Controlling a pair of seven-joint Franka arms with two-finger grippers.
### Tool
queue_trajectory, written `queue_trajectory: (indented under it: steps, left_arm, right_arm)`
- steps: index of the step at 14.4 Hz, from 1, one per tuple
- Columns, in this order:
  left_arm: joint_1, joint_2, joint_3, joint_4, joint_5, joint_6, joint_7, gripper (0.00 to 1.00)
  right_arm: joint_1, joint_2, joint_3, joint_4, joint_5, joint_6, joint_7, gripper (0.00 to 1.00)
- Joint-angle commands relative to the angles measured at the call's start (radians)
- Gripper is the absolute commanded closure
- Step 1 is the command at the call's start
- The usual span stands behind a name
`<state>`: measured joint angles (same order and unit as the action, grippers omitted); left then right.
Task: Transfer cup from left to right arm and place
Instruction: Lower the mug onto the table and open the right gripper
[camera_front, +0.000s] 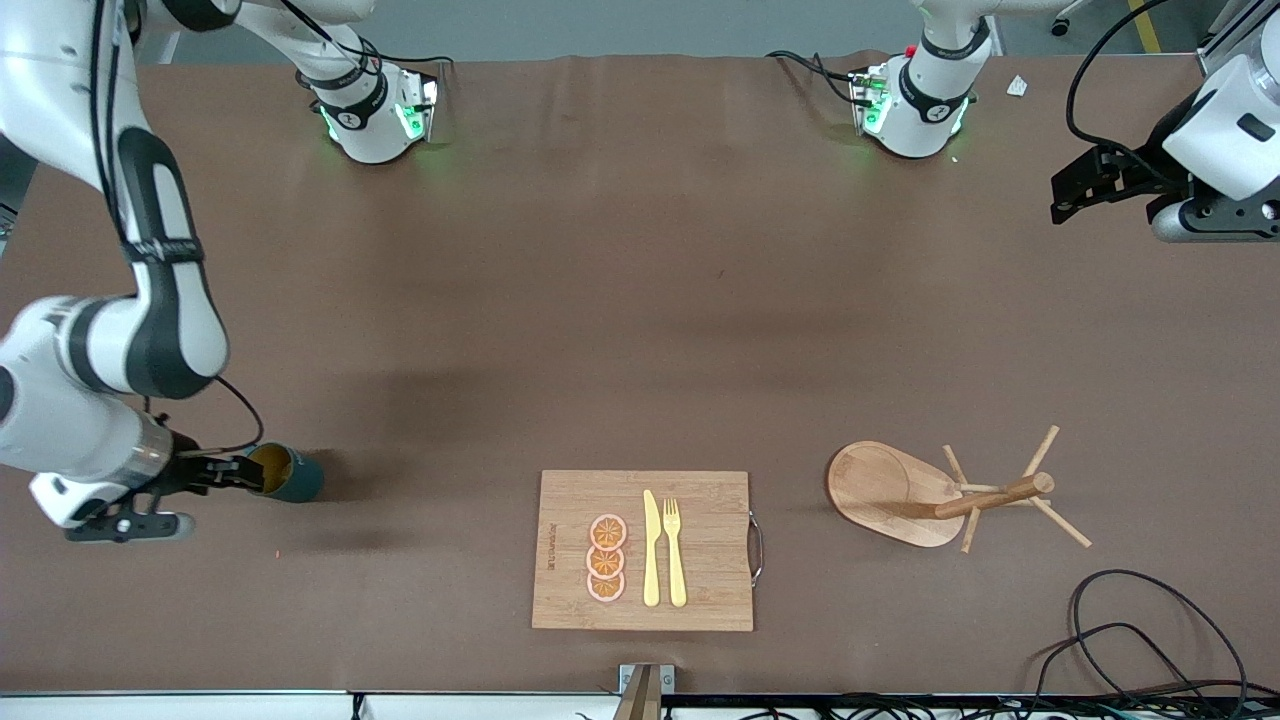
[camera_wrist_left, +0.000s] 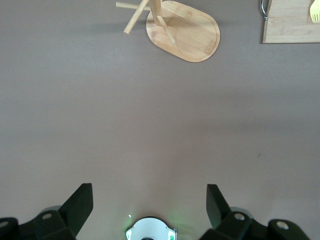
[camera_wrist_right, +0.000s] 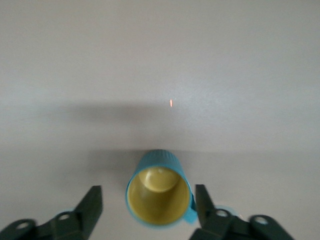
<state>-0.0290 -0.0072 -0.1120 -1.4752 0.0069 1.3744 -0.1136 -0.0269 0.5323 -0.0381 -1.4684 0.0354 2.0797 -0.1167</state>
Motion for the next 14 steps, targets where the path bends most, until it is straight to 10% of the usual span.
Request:
queue_trajectory:
  steps: [1, 14]
  left_arm:
    - [0.006, -0.011, -0.005, -0.007, 0.002, 0.005, 0.005, 0.00]
    - [0.003, -0.010, -0.005, -0.007, 0.002, 0.006, 0.005, 0.00]
  right_arm:
    - [-0.010, -0.141, 0.012, -0.050, -0.011, -0.049, -0.012, 0.00]
    - [-0.036, -0.572, 0.012, -0.122, -0.045, -0.342, 0.150, 0.00]
